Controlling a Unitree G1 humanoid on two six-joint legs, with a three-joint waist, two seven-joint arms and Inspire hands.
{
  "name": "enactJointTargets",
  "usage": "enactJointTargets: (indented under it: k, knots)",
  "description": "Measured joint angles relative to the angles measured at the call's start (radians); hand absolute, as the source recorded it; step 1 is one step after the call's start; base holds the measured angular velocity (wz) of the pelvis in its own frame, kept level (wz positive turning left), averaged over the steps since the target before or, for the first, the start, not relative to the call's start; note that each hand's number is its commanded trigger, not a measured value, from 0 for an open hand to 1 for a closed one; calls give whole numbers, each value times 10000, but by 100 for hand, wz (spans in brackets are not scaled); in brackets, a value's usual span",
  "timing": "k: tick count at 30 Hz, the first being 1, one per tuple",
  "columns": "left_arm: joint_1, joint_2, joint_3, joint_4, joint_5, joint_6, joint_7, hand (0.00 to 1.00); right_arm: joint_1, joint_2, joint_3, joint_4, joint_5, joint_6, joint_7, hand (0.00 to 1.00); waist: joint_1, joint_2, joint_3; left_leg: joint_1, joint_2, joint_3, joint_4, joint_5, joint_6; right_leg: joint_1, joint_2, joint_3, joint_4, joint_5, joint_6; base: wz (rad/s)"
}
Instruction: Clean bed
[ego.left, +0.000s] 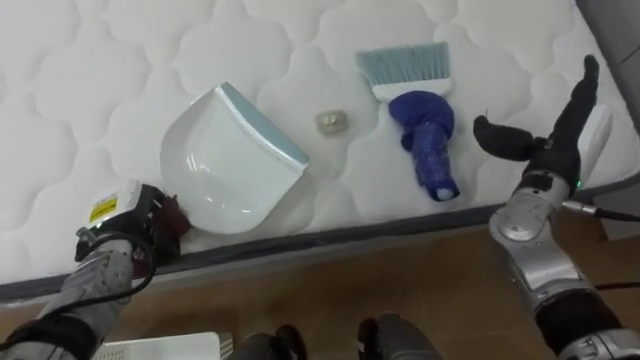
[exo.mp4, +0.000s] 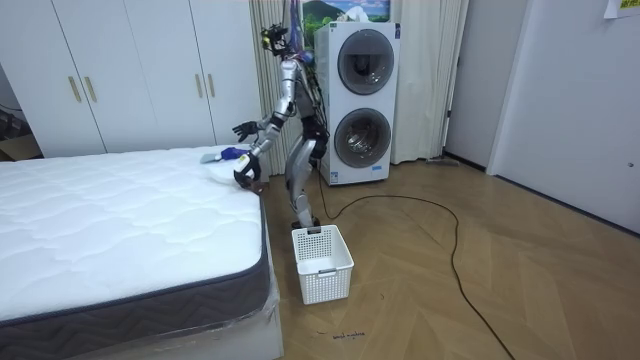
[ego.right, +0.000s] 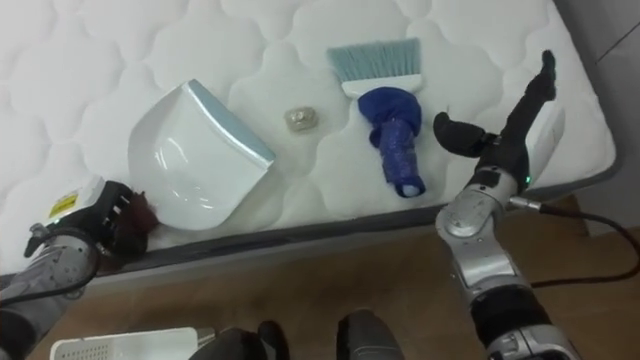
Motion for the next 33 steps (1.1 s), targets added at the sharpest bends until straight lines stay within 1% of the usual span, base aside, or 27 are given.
enactJointTargets:
  k: [1, 3, 6, 10, 13, 16, 24, 33]
  knots:
    - [-40, 1, 3, 0, 0, -2, -61, 100, 0, 0, 4, 22, 242, 0, 158, 0, 14, 3, 23, -28, -1, 6, 3, 0, 0, -30, -2, 8, 0, -3, 4, 0]
    - [-125, 4, -5, -1, 4, -7, -133, 100, -3, -7, 14, 28, 560, -6, 282, 0, 92, 6, 24, -91, -2, 9, 18, 0, 1, -107, -2, 22, 17, -3, 4, 0]
    - [-291, 3, -129, -64, 31, -49, -178, 100, -20, -5, 95, 42, 958, -26, 502, 0, 244, 27, 97, -162, 5, 1, 115, 5, 8, -172, -4, 13, 46, -3, 3, 0]
    - [-299, 4, -168, -230, 39, -64, -203, 100, -111, 23, 385, 77, 950, -32, 723, 0, 264, 75, 135, -254, 12, -33, 144, 9, 16, -178, -27, -57, 41, -6, 8, 4]
    - [-298, 3, -184, -311, 42, -139, -209, 100, -284, 39, 385, 386, 898, -37, 909, 0, 245, 81, 137, -313, -5, -38, 176, 46, 81, -172, -103, -184, 39, -13, 22, 12]
    - [-303, -10, -245, -371, 83, -148, -192, 100, -410, 40, 385, 426, 897, -38, 946, 0, 245, 86, 141, -335, -18, -38, 206, 52, 93, -165, -163, -265, 58, -19, 33, 8]
    - [-314, -16, -250, -374, 95, -144, -187, 100, -488, 56, 479, 445, 900, -44, 1130, 0, 249, 120, 160, -354, -5, -55, 303, 52, 95, -156, -157, -260, 128, -24, 39, 0]
    - [-220, -17, -262, -393, 100, -135, -193, 100, -489, 56, 479, 467, 907, -44, 1217, 0, 261, 131, 152, -339, -16, -77, 303, 51, 96, -156, -173, -261, 243, -35, 45, 0]
